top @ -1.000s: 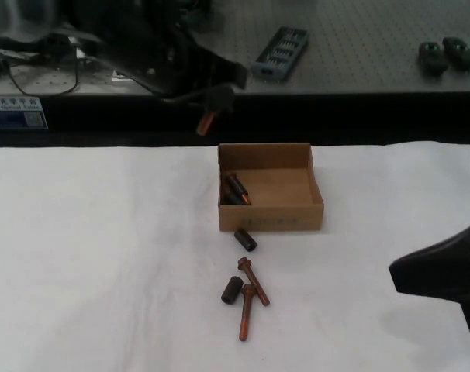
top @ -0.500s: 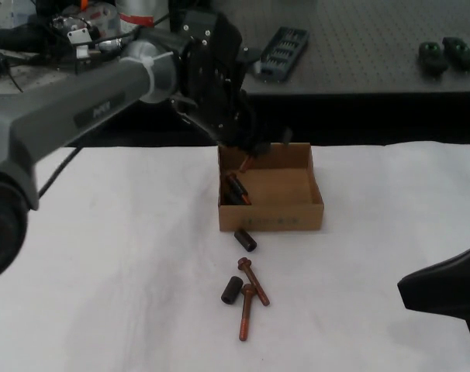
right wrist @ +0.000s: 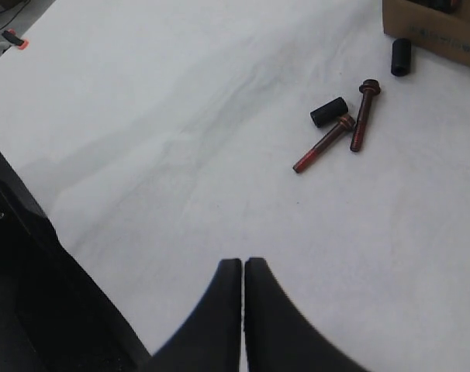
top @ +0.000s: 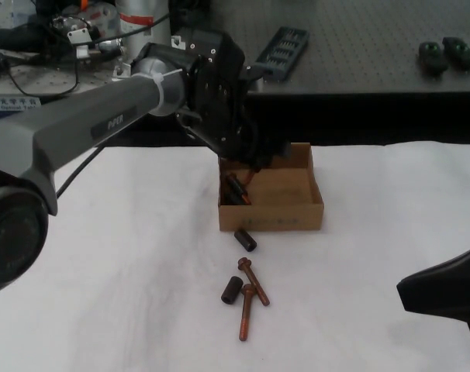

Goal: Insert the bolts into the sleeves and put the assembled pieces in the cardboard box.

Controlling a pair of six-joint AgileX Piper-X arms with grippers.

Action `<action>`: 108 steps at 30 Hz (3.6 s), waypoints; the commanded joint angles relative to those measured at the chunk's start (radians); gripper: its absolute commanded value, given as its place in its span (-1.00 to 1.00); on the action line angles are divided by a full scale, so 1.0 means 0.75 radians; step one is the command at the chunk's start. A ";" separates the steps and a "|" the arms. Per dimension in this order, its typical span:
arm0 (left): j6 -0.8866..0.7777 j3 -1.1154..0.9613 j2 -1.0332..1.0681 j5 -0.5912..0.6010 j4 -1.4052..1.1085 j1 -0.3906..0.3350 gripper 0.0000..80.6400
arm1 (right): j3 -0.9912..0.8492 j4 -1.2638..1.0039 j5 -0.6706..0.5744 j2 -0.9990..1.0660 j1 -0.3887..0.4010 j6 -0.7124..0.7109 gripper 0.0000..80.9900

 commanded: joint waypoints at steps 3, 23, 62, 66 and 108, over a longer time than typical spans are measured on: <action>0.025 -0.023 -0.011 0.035 0.045 -0.017 -0.15 | -0.002 0.001 -0.020 -0.015 -0.009 -0.004 -0.96; 0.156 -0.021 -0.330 -0.032 0.406 -0.023 -0.08 | -0.002 0.064 0.022 -0.026 -0.009 -0.013 -0.96; -0.475 2.240 -2.364 0.117 -0.370 -0.026 -0.14 | 0.487 -0.500 0.245 -0.242 -0.009 0.294 -0.96; -0.475 2.240 -2.364 0.118 -0.402 -0.026 -0.14 | 0.487 -0.523 0.245 -0.242 -0.009 0.299 -0.96; -0.475 2.240 -2.364 0.118 -0.488 -0.026 -0.14 | -0.620 -0.219 0.265 1.403 -0.005 -0.039 -0.29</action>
